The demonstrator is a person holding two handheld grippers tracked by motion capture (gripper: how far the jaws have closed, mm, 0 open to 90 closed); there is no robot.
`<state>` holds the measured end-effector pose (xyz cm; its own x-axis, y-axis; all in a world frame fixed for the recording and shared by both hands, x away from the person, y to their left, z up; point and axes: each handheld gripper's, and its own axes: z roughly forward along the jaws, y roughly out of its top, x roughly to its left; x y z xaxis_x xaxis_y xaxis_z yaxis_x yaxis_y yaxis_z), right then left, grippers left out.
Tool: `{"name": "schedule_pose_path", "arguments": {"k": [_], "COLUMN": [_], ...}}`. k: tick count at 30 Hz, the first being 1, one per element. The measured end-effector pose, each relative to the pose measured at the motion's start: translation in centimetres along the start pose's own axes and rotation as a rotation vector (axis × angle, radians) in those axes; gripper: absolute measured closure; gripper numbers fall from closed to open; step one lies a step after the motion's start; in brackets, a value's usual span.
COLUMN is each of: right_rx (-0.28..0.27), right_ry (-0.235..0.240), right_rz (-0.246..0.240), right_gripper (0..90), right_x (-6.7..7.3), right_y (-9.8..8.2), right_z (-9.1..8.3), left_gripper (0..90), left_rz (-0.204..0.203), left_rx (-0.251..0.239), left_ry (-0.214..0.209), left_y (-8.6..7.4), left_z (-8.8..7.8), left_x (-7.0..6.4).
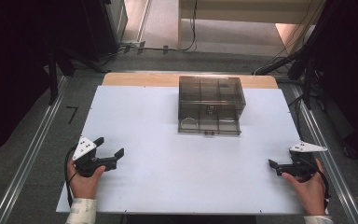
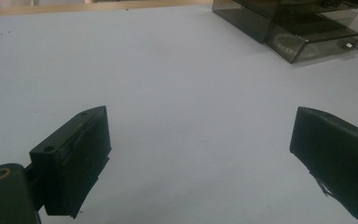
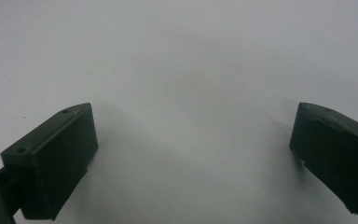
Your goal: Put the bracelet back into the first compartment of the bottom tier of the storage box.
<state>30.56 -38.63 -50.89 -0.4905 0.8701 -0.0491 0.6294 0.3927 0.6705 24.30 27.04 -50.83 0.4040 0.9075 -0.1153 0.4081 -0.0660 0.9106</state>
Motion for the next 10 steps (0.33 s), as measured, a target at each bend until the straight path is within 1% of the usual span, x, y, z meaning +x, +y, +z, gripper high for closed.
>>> {"name": "schedule_pose_path", "arguments": {"k": [6, 10], "right_rx": [0.000, 0.000], "right_ry": [0.000, 0.000], "right_rz": [0.000, 0.000], "right_gripper": [0.0, 0.0], "right_x": [0.00, 0.00], "right_y": [0.00, 0.00], "right_z": [0.00, 0.00], "left_gripper": [5.7, 5.7], "left_rz": [-0.011, -0.007], "left_rx": [-0.014, -0.016], "left_ry": [0.002, -0.004], "left_y": [-0.15, -0.22], "left_z": [-0.42, -0.54], "left_x": [0.35, 0.44]}}
